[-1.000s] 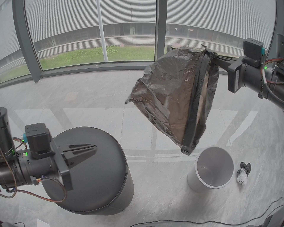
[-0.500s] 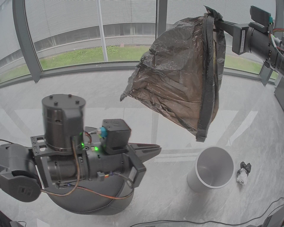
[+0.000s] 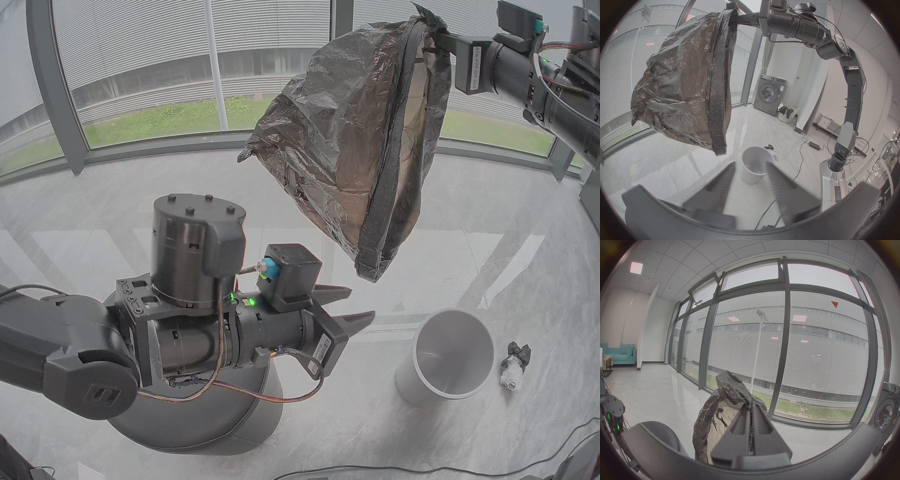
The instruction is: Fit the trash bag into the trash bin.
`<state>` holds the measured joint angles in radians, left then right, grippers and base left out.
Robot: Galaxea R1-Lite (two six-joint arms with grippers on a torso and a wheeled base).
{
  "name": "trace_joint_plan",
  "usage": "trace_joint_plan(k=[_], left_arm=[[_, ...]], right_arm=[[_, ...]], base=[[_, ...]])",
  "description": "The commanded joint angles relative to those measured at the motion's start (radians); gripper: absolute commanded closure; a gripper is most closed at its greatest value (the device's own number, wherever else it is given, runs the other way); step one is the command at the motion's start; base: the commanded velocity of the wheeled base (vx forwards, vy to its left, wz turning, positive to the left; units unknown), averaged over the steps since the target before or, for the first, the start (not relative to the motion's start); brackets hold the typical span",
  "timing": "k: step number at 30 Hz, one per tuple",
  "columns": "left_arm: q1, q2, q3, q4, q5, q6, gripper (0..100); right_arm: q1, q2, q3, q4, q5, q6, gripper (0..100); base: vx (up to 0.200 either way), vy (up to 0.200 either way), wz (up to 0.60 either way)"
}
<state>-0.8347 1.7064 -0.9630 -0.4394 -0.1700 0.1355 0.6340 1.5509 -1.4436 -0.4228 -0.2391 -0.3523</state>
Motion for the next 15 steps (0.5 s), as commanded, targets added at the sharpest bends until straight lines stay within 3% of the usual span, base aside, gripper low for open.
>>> trace_joint_plan(k=[1,8,15], left_arm=[[0.003,0.015,-0.006,-0.002,0.003,-0.002,0],[0.054,0.096,-0.094,-0.035,0.138,-0.004,0],[0.042,0.182,-0.195,-0.059,0.181,-0.037,0]], right_arm=[[0.001,0.054,-0.034,-0.002,-0.002,0.003,100],[0.016,0.103,-0.127,0.006,-0.014,0.004,100],[0.052,0.195,-0.273,0.01,-0.058,0.004,100]], base=[[0.0,0.0,0.0],[0.0,0.0,0.0],[0.0,0.0,0.0]])
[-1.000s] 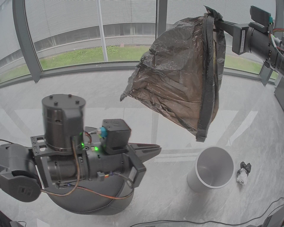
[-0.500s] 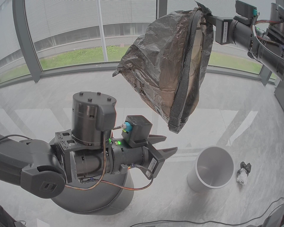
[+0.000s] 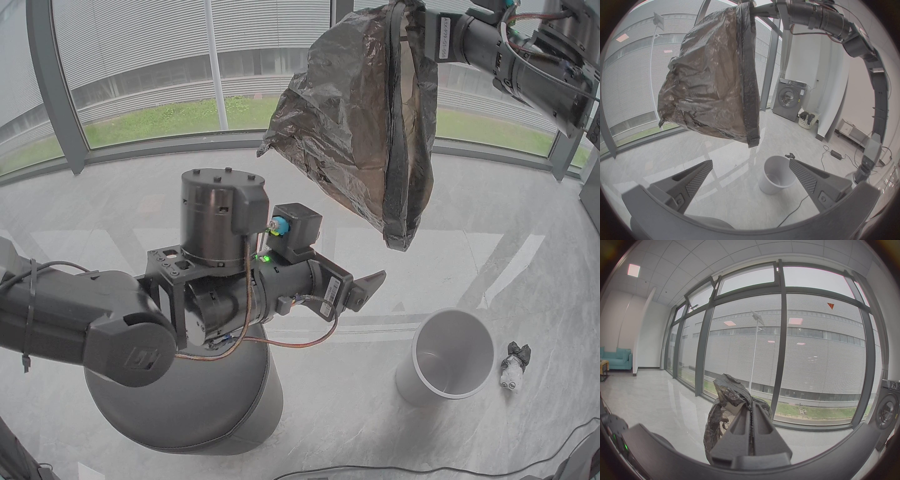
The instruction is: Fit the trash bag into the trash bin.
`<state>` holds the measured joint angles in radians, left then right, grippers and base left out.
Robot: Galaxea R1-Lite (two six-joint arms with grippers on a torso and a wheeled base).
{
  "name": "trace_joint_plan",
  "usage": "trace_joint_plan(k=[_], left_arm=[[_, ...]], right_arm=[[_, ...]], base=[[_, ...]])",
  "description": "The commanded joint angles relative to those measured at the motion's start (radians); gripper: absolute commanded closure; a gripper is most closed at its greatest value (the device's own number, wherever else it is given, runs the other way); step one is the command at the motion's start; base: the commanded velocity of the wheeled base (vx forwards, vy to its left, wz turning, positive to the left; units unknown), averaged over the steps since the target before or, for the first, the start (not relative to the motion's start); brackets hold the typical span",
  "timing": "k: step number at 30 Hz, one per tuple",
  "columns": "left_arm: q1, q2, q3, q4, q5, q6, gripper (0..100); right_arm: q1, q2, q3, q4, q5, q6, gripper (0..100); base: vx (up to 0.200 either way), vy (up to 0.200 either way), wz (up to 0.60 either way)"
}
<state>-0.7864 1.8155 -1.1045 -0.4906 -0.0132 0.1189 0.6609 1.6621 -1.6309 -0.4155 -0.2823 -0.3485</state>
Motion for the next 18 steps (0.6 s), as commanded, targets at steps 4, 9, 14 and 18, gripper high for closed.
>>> trace_joint_plan(k=[4,9,14,18], left_arm=[[-0.011,0.094,-0.086,-0.008,0.065,-0.065,0],[0.012,0.148,-0.193,-0.008,0.171,-0.082,0],[0.027,0.208,-0.282,-0.045,0.291,-0.096,0],[0.035,0.217,-0.279,-0.06,0.332,-0.096,0]], right_arm=[[0.054,0.125,-0.142,0.001,-0.049,0.0,100],[0.08,0.153,-0.175,0.001,-0.069,0.0,100],[0.083,0.177,-0.21,-0.002,-0.074,-0.001,100],[0.083,0.199,-0.27,0.001,-0.074,-0.001,100]], base=[[0.0,0.0,0.0],[0.0,0.0,0.0],[0.0,0.0,0.0],[0.0,0.0,0.0]])
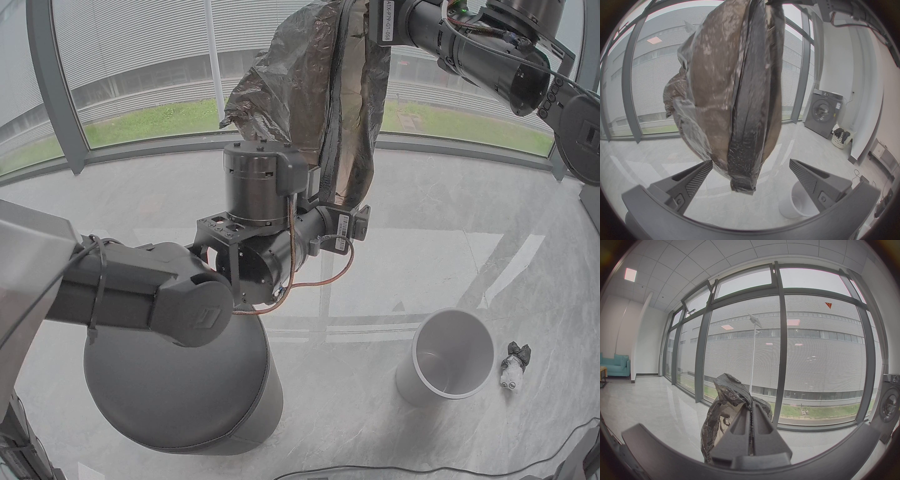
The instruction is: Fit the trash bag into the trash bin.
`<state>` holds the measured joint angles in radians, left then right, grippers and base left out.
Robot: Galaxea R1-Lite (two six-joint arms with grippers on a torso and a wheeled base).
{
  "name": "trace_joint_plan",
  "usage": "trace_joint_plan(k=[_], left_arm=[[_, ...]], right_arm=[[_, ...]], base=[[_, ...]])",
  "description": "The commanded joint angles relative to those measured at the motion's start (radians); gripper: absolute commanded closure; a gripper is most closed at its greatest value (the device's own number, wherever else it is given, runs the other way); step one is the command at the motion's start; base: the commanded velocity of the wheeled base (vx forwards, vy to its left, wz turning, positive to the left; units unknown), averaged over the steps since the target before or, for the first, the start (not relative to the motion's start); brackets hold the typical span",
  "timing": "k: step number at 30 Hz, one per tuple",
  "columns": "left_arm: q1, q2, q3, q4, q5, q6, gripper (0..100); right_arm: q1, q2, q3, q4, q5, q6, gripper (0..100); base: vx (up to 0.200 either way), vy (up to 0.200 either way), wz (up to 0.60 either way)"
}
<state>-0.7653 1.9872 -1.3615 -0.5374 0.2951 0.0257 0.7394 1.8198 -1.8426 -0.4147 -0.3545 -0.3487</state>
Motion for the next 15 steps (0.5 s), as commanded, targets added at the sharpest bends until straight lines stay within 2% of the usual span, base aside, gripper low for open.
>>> trace_joint_plan(k=[1,8,11,15], left_arm=[[0.014,0.045,-0.022,-0.013,0.024,-0.003,0],[0.067,0.05,-0.018,-0.016,0.052,0.003,0],[0.107,0.085,-0.074,-0.05,0.052,0.014,0],[0.11,0.113,-0.119,-0.079,0.05,0.017,0]], right_arm=[[0.005,0.041,-0.058,0.002,-0.001,-0.003,100],[0.002,0.038,-0.076,0.002,-0.008,-0.006,100],[0.015,0.035,-0.101,0.013,-0.008,-0.006,100],[0.025,0.035,-0.116,0.02,-0.009,-0.006,100]], base=[[0.0,0.0,0.0],[0.0,0.0,0.0],[0.0,0.0,0.0],[0.0,0.0,0.0]])
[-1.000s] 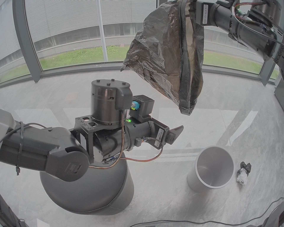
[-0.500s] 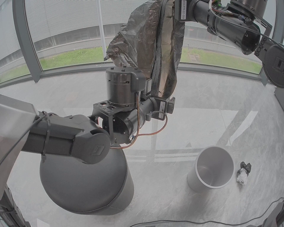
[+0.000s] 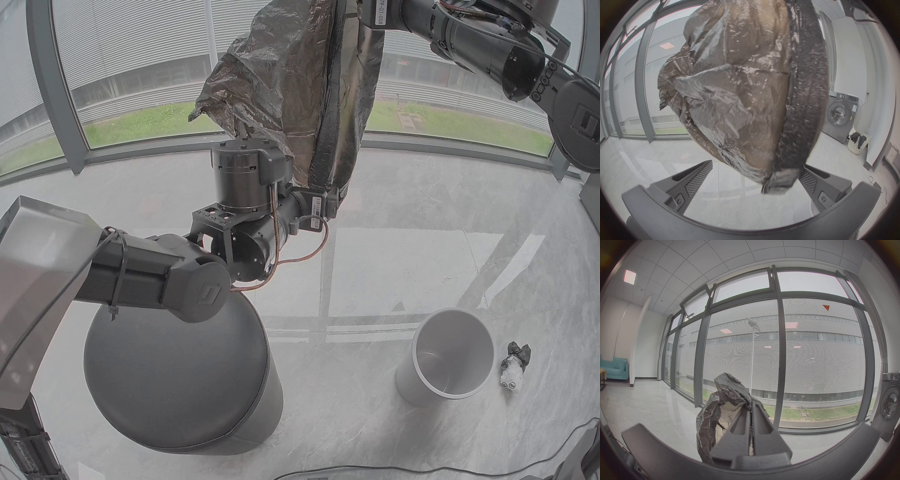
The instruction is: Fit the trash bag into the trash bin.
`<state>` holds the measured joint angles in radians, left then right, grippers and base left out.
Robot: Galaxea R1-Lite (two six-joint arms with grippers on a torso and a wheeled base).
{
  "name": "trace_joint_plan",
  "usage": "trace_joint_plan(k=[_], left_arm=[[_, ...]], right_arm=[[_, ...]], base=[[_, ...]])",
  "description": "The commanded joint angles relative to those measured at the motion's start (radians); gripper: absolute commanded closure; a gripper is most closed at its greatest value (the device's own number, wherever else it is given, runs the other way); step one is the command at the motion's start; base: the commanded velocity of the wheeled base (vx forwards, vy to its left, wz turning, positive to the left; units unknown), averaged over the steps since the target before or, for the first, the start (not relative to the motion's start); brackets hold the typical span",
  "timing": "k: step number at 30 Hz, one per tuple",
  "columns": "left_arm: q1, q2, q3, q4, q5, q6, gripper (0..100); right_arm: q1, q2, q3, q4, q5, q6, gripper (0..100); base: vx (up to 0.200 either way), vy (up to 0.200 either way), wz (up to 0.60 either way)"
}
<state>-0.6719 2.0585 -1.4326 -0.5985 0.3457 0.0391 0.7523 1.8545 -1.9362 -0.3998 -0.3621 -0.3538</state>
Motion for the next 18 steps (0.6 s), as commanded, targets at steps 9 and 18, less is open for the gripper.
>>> trace_joint_plan(k=[9,18], left_arm=[[0.017,0.032,-0.046,-0.029,-0.001,0.042,0],[0.038,0.026,-0.04,-0.06,-0.017,0.071,0]], right_arm=[[0.001,-0.004,-0.03,0.006,-0.021,-0.001,100],[0.004,-0.012,-0.03,0.007,-0.021,-0.001,100]], base=[[0.0,0.0,0.0],[0.0,0.0,0.0]])
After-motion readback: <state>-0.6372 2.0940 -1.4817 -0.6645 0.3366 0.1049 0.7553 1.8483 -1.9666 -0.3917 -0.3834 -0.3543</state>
